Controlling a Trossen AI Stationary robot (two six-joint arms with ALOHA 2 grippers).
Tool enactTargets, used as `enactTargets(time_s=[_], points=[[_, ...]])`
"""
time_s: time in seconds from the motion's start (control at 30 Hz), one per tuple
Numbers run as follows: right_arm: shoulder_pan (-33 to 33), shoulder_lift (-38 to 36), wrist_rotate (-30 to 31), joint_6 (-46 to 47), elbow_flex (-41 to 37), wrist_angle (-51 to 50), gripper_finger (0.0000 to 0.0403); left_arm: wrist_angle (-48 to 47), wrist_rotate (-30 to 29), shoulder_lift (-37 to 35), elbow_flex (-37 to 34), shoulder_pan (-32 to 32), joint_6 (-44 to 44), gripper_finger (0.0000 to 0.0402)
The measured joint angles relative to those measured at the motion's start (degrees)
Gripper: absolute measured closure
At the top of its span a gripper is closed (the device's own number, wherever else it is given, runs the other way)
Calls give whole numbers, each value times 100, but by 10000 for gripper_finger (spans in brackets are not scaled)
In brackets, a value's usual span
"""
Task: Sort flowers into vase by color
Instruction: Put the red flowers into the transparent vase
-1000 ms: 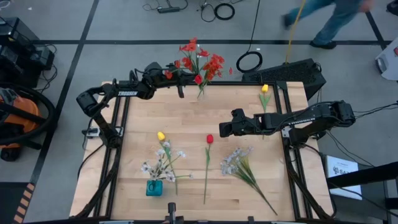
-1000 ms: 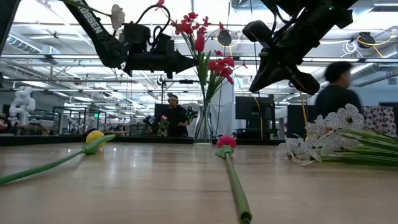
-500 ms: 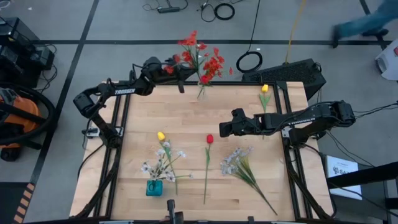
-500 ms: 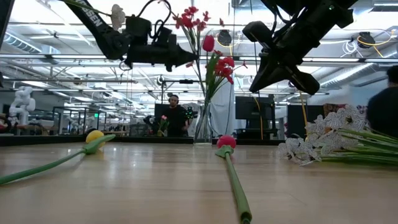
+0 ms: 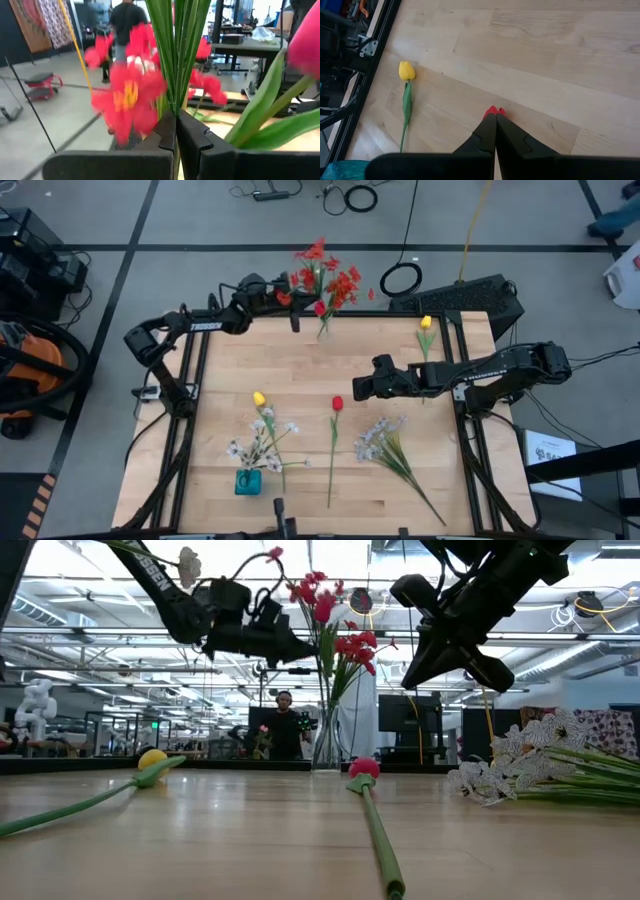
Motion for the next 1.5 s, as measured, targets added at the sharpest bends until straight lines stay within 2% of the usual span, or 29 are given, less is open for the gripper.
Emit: enactTargets(time_s=[0.5, 0.8, 0.97, 1.1, 1.37, 1.5], points=[[0, 0, -9, 24, 0, 34, 403, -44, -40, 588, -4, -173, -5, 387], [0, 0, -18, 24, 0, 28, 403, -700, -39, 588, -4, -199, -11, 383], [0, 0, -20, 24, 0, 24, 403, -745, 11, 588, -4, -197, -579, 350], [0, 0, -23, 20, 0, 22, 403, -748, -28, 588, -4, -197, -495, 316], [2, 0, -46, -35, 0, 15, 403, -1133, -195, 235, -7, -199, -450, 308], [2, 0, -46, -125, -1, 15, 403, -1698, -339, -79, -7, -199, -335, 309]])
